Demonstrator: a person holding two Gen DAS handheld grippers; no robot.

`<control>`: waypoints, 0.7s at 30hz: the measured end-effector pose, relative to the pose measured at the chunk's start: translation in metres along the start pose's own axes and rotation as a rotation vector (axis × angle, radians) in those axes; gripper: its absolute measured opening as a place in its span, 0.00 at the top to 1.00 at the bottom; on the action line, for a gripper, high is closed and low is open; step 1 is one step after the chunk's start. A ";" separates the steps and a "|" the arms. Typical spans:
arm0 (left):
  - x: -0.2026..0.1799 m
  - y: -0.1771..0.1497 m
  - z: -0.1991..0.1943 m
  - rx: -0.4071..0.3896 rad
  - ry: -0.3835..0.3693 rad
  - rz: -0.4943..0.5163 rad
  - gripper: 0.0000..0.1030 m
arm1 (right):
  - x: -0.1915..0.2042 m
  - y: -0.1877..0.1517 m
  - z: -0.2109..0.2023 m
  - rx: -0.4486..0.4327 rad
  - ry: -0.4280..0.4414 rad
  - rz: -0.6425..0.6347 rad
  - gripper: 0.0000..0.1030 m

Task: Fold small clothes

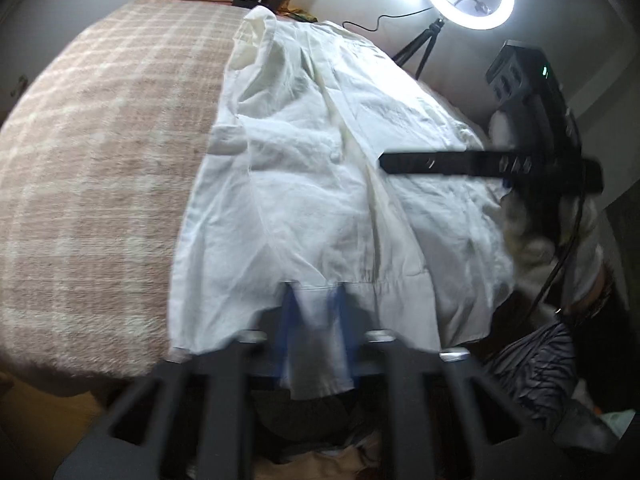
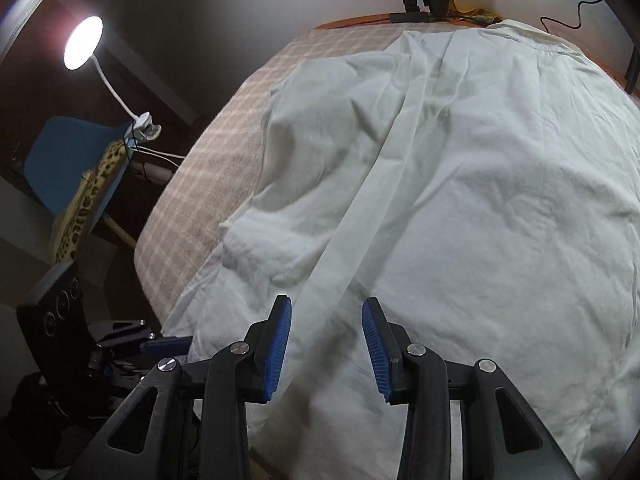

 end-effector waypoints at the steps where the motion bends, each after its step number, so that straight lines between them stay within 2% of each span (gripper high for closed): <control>1: 0.000 0.000 0.000 -0.006 -0.005 -0.007 0.94 | 0.000 -0.002 0.003 0.005 0.005 0.006 0.65; 3: -0.001 0.000 -0.002 -0.015 -0.008 -0.003 0.95 | 0.000 -0.006 0.008 0.012 0.013 0.010 0.73; 5: 0.000 -0.002 -0.012 -0.035 -0.016 -0.007 0.95 | 0.001 -0.009 0.010 0.005 0.010 0.007 0.86; 8: 0.000 -0.002 -0.035 -0.084 -0.004 0.002 0.95 | -0.001 -0.009 0.007 0.003 0.100 0.078 0.97; 10: 0.002 -0.004 -0.048 -0.111 0.019 0.015 0.95 | -0.001 -0.011 0.004 0.000 0.151 0.109 0.99; 12: 0.007 -0.006 -0.050 -0.104 0.059 0.025 0.95 | 0.003 -0.012 0.006 0.001 0.150 0.094 0.99; 16: 0.014 -0.010 -0.034 -0.035 0.101 0.026 0.95 | 0.012 -0.017 0.018 0.015 0.088 0.036 1.00; 19: 0.009 -0.009 -0.033 -0.038 0.184 0.086 0.93 | 0.021 -0.014 0.017 0.004 0.042 -0.008 1.00; 21: 0.008 -0.007 -0.037 -0.056 0.220 0.094 0.88 | 0.026 -0.013 0.016 0.003 0.020 -0.041 0.95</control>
Point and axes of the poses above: each gripper's, at about its wrist camera, not at the fingertips, and z roughly the way its jaws point, x to its left, y to its top, the point moved 2 cm from there along z, roughly the way its jaws point, and after that the axes turned 6 degrees about z, right-handed, at the moved point
